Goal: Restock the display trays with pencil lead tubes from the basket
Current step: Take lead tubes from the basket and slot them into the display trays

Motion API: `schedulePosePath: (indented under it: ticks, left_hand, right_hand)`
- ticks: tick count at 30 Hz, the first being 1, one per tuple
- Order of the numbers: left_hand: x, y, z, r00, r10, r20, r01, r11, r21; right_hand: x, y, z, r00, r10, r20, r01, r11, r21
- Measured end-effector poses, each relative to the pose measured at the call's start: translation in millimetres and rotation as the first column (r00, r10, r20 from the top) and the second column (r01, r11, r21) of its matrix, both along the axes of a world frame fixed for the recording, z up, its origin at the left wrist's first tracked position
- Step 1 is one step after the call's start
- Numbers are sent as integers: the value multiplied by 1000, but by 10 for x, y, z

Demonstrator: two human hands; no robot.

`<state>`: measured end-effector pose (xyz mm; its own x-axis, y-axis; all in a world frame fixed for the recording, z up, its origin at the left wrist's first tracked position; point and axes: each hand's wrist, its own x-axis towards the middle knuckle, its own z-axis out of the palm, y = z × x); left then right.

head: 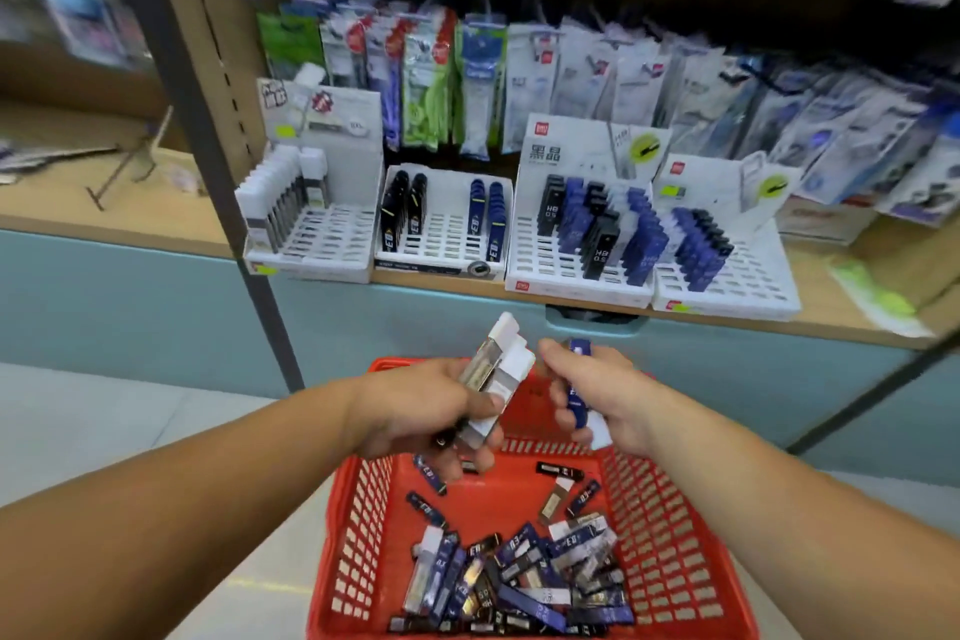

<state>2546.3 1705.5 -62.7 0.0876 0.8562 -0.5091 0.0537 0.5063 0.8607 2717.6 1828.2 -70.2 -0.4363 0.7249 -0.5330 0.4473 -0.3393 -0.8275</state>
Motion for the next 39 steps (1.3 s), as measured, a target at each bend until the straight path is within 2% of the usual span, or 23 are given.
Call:
schedulePosePath:
  ticks: [3,6,9,11,13,15,18,24,30,35,39]
  left_hand:
    - [-31,-131,412,997,12,71,-13,1000,19]
    - [-51,-267,819,995,49,81,-54,997,56]
    - [-119,-409,1094,986,145,86,-154,983,100]
    - [-192,-519,1226,969,226,104,-238,963,125]
    - [-271,-612,1298,954,291,69,-298,944,143]
    - [-325,-645,1340,944,329,4,-326,935,137]
    - [-397,-626,1317,916,397,-62,-388,913,122]
    - [-685,-494,1084,851,523,38,-519,828,212]
    - [-986,-356,1006,876,480,44,-470,829,302]
    - [-1181,-398,936,889,448,-101,-387,849,360]
    - [-1383,-407,935,866,494,-77,-432,817,382]
  right_hand:
    - [-121,-81,446,994,12,-104,-14,1000,-10]
    - [-256,-180,866,975,115,-190,-113,993,25]
    - [-392,-314,1096,901,214,-378,-207,977,59]
    - [-508,-391,1096,828,183,-530,-198,980,30]
    - [-646,-461,1017,781,99,-617,-166,985,-51]
    - [-776,-522,958,797,64,-601,-122,991,-55]
    - [-948,-575,974,854,86,-514,-67,996,56]
    - [-1250,-406,1076,894,37,-447,33,988,148]
    - [-1378,-362,1173,900,9,-435,72,983,169]
    - [-1446,-379,1307,943,70,-324,58,928,367]
    - [-1679,-384,1423,968,139,-209,-15,864,503]
